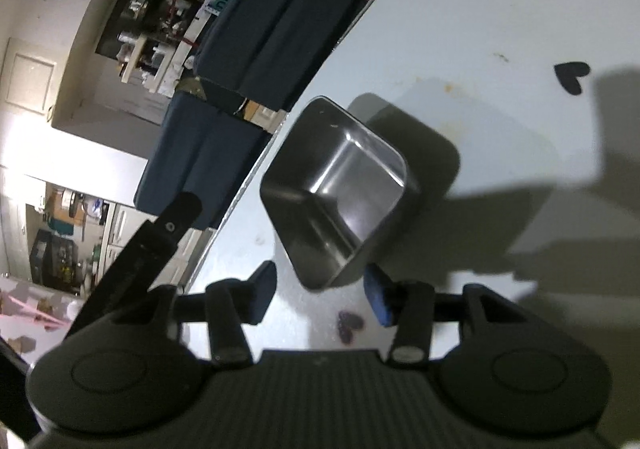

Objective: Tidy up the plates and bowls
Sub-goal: 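Close both grippers on opposite rims of the small square steel dish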

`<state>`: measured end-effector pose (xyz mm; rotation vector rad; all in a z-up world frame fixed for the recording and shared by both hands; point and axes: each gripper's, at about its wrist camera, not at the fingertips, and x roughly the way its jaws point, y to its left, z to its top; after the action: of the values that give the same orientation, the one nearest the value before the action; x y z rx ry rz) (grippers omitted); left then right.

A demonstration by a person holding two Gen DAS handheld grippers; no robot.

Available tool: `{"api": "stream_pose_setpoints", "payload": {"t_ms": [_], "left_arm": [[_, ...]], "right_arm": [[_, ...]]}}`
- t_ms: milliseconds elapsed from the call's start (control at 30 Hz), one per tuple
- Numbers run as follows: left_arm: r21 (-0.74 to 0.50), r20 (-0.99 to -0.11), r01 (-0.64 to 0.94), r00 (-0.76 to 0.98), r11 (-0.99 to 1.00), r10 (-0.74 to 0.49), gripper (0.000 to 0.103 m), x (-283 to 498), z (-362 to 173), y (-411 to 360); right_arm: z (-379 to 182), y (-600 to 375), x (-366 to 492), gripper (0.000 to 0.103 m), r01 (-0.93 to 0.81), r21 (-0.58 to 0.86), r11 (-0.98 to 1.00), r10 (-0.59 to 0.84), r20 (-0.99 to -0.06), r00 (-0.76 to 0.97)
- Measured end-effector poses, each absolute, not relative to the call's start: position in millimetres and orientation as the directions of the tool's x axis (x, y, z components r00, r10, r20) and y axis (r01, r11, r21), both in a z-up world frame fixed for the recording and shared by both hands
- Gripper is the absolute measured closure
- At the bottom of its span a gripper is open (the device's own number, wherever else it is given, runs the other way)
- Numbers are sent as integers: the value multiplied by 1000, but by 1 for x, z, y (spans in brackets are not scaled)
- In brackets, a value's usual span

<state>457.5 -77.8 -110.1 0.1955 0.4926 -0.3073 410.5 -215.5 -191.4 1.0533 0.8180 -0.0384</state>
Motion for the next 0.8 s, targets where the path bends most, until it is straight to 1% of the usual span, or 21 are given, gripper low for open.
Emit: {"api": "stream_pose_setpoints", "payload": {"t_ms": [133,200,233,333,400,467,500,567,600,733,800], "left_arm": [[143,-496,345,836,928,-234,8,460,-116,-83],[148,-502,348,833,926,-233,11,461,-117,-85],[149,-505,351,831,925,-234,12,461,-117,-85],[156,-506,358,829,921,-237,12,459,-116,-85],[151,-508,362,826,920,-242,14,459,-116,-85],[149,-524,371,816,916,-245,20,459,-117,-85],[152,-535,378,808,914,-245,22,461,-117,-86],[146,-564,392,787,908,-249,28,461,-119,-87],[135,-582,399,773,907,-254,29,462,-120,-87],[102,-671,416,699,903,-246,35,462,-124,-83],[95,-707,413,669,906,-231,40,462,-126,-81]], "right_arm": [[-198,-214,414,59,426,734,529,318,-637,702],[-198,-218,410,68,445,717,537,300,-655,693],[-198,-221,408,70,454,710,538,294,-663,688],[-197,-226,407,74,447,702,555,293,-668,684],[-192,-228,407,79,431,681,592,282,-676,681],[-188,-230,407,84,421,666,615,273,-681,679],[-187,-231,407,88,417,657,629,266,-685,678],[-185,-233,409,92,408,643,649,253,-687,681],[-183,-235,409,93,403,637,657,246,-686,684],[-178,-235,408,95,390,600,699,215,-696,685],[-177,-234,408,95,375,582,721,208,-698,685]]}}
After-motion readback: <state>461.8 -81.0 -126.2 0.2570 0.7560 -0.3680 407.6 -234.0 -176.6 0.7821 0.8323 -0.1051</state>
